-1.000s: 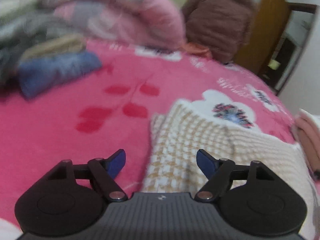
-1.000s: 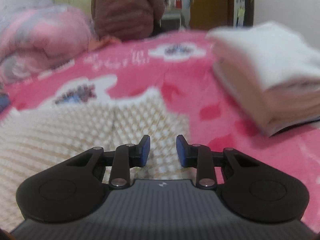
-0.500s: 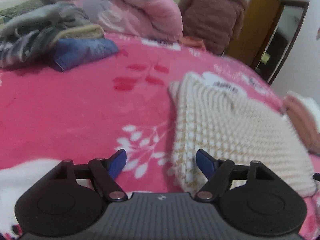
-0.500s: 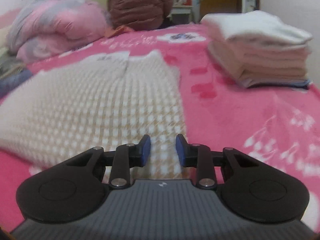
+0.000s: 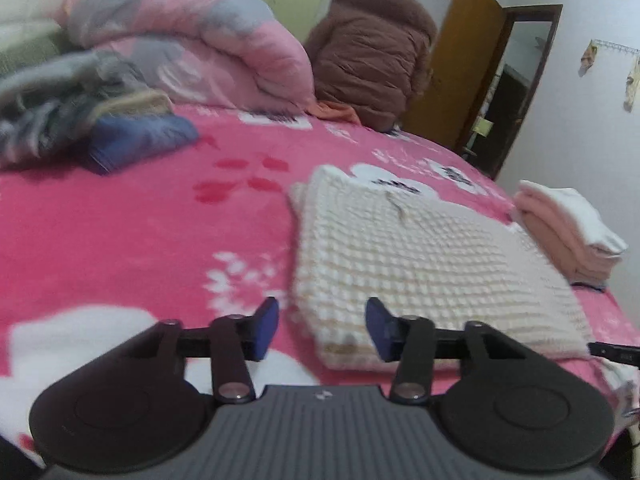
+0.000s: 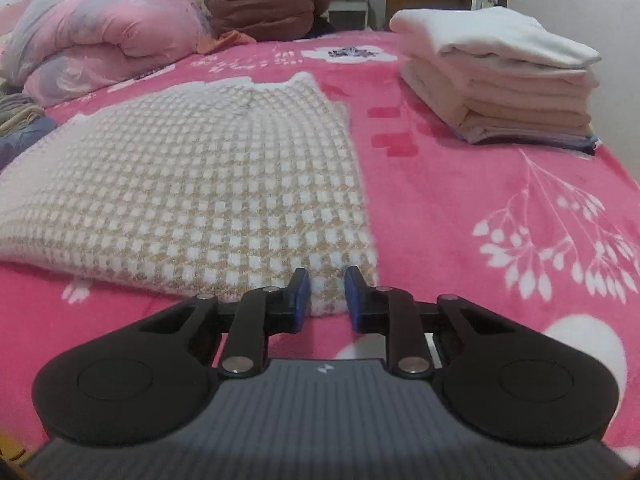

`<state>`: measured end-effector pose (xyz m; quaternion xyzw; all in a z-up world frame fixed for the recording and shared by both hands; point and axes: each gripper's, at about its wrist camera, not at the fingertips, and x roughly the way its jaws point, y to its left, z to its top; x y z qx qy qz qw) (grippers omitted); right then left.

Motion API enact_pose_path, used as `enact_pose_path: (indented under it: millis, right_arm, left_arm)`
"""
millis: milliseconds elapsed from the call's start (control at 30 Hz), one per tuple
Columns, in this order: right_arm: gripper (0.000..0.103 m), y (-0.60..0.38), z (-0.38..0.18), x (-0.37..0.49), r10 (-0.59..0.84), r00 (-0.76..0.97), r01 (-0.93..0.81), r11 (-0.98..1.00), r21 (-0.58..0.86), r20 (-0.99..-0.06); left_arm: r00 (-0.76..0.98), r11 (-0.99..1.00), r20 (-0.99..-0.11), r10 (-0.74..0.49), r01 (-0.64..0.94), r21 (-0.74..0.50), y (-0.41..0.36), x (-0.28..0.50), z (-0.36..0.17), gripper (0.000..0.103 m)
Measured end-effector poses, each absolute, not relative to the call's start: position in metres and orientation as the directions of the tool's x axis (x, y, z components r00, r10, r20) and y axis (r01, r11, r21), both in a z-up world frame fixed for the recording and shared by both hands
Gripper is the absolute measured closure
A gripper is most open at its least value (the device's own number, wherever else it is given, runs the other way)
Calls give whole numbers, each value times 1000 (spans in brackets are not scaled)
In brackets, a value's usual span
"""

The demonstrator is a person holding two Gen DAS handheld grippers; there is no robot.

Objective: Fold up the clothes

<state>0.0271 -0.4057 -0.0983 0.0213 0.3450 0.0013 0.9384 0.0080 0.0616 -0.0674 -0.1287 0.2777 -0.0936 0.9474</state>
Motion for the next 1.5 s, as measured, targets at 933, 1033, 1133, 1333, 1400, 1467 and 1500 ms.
enact_pose_path:
  millis: [933,1033,1133,1333,1400,1467,1500]
  right_arm:
    - [90,-300,-93,30,80,764,-157,985,-65,-641]
    - [90,-284,-58,15,171,815,-200,980,8,-553]
    - [90,-259,-49,5,258,835,-289,957,13,-486]
    - [91,-250,-110,39,247,754,-293,956,24,-609]
    - [91,-251,-103,44,249,740,-278,959,52,-625]
    - [91,-249,-106,46,243,746,-291,956,26,-620]
    - [91,-248,-106,48,237,749,-289,957,16,-618]
  left_arm:
    - [785,972,-575,-231,162,-170,32,37,-99,71]
    - [785,974,-578,-223,158,-161,30,36,-99,71]
    - [785,978,-584,-206,153,-140,26,36,-98,70]
    - [807,983,-561,-185,155,-101,19,29,-85,67]
    - [830,981,-524,-192,177,-80,13,24,-79,61]
    - [836,976,-506,-213,210,-64,3,22,-75,60]
    - [827,975,-523,-208,219,-41,-4,25,-77,59]
